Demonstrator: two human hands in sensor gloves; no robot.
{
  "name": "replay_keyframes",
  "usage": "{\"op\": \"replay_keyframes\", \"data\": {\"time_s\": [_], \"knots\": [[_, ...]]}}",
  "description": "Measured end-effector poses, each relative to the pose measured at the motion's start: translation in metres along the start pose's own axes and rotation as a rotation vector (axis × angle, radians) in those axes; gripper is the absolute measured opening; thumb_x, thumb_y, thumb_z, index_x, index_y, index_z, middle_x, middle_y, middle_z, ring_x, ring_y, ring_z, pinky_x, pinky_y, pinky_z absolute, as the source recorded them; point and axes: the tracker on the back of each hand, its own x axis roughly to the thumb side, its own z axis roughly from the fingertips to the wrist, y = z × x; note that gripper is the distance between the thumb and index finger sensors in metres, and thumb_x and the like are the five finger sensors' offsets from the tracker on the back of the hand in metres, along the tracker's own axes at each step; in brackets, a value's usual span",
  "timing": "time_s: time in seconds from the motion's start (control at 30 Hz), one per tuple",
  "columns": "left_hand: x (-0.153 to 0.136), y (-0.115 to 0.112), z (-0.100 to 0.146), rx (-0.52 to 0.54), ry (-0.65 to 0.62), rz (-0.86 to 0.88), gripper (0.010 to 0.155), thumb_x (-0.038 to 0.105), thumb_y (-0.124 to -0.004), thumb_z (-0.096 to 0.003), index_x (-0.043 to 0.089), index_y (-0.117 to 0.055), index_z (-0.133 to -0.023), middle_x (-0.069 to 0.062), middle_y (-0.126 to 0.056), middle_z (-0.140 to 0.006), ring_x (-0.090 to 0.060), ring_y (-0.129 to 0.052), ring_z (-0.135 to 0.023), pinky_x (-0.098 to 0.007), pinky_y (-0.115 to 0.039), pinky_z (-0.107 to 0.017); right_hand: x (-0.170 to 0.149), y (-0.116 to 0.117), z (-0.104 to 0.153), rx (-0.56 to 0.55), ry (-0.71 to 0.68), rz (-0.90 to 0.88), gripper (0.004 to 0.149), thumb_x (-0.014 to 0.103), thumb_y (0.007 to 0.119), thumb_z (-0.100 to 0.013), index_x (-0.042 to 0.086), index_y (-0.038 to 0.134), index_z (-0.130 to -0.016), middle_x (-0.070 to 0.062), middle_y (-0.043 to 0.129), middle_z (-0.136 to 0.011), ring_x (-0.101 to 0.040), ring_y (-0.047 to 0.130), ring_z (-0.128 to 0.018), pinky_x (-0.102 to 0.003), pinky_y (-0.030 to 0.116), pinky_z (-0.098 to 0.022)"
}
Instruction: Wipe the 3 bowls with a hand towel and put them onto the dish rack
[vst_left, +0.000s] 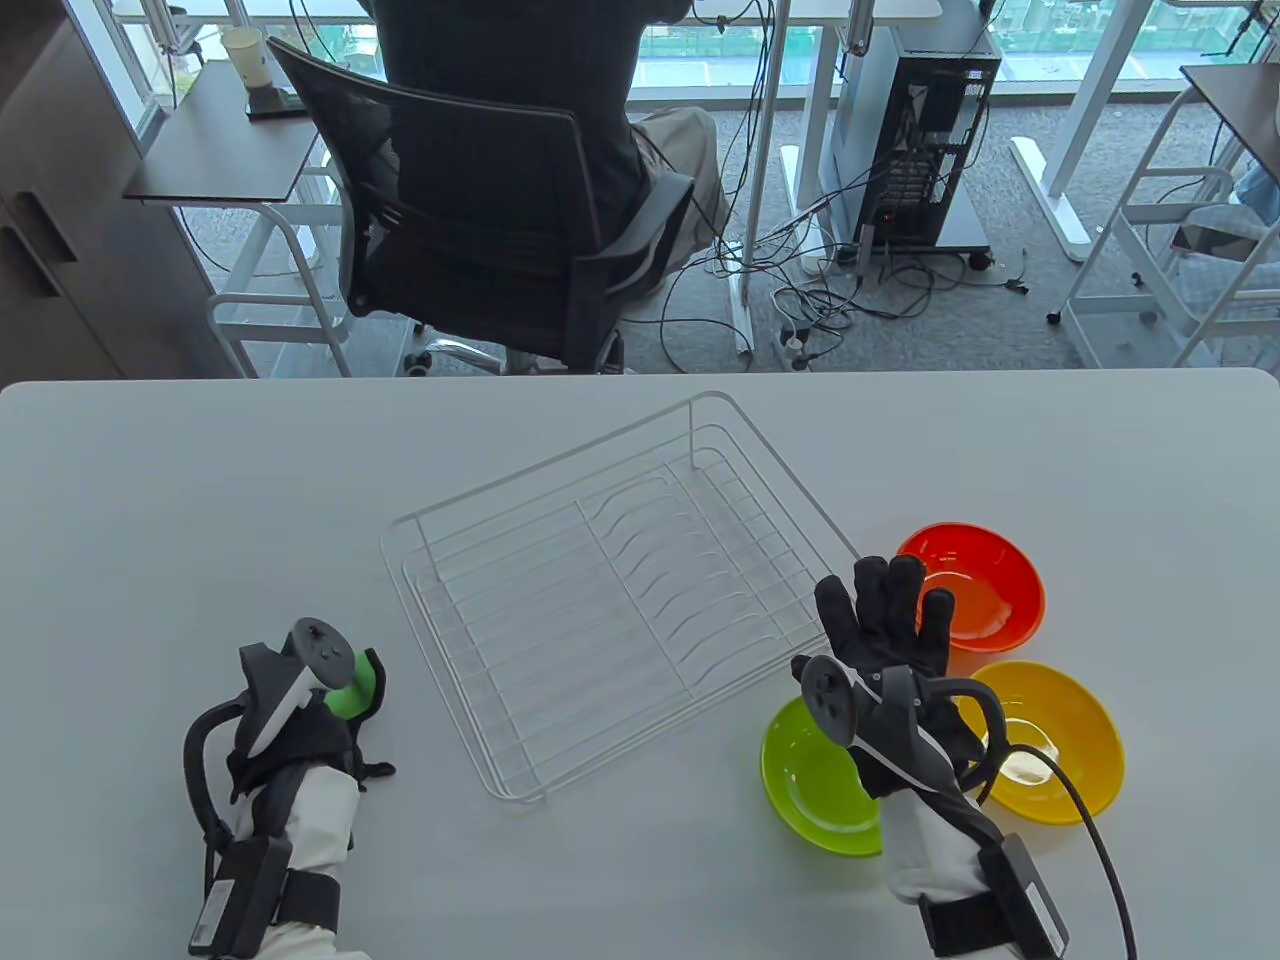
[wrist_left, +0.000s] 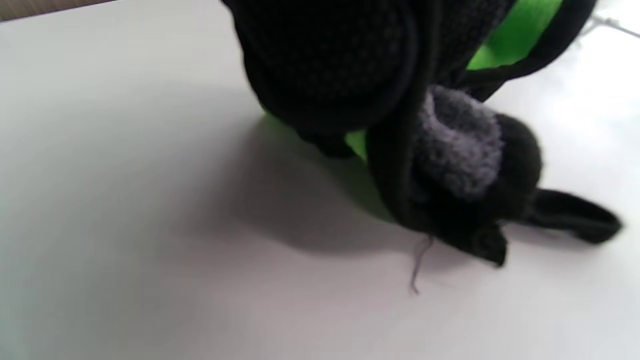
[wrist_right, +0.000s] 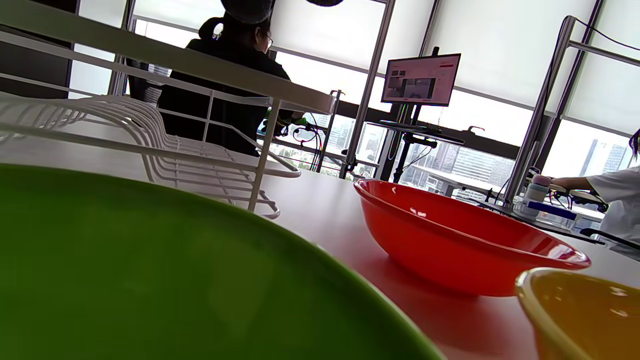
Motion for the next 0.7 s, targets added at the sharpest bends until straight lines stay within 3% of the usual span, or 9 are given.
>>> {"op": "replay_keyframes", "data": {"time_s": [0.17, 0.33, 0.7], "knots": [[-0.015, 0.021, 0.011, 0.195, -0.042, 0.268, 0.054, 0.026, -0.081, -0.0519, 0.017, -0.065, -0.103, -0.036, -0.073, -0.083, -0.023, -0.105, -0.052, -0.017, -0.097, -0.029, -0.008, -0.003, -0.002, 0.029, 0.057, -0.028, 0.078, 0.058, 0.067, -0.044, 0.019, 0.056, -0.11, -0.014, 0.049, -0.117, -0.041, 0.03, -0.109, -0.057, 0.024, -0.076], [-0.019, 0.042, 0.027, 0.37, -0.097, 0.39, 0.054, 0.025, -0.081, -0.052, 0.016, -0.065, -0.103, -0.037, -0.073, -0.084, -0.025, -0.105, -0.053, -0.018, -0.097, -0.03, -0.018, 0.0, -0.007, 0.085, 0.118, -0.068, 0.073, 0.052, 0.074, -0.044, 0.013, 0.064, -0.105, -0.016, 0.062, -0.11, -0.046, 0.05, -0.105, -0.057, 0.039, -0.076], [-0.001, 0.06, 0.053, 0.465, -0.268, 0.45, 0.055, 0.024, -0.081, -0.0526, 0.014, -0.065, -0.104, -0.037, -0.073, -0.084, -0.026, -0.105, -0.053, -0.019, -0.097, -0.029, -0.015, 0.035, -0.015, 0.353, 0.056, -0.038, 0.066, 0.044, 0.08, -0.044, 0.027, 0.059, -0.104, -0.009, 0.061, -0.111, -0.041, 0.052, -0.106, -0.054, 0.04, -0.077]]}}
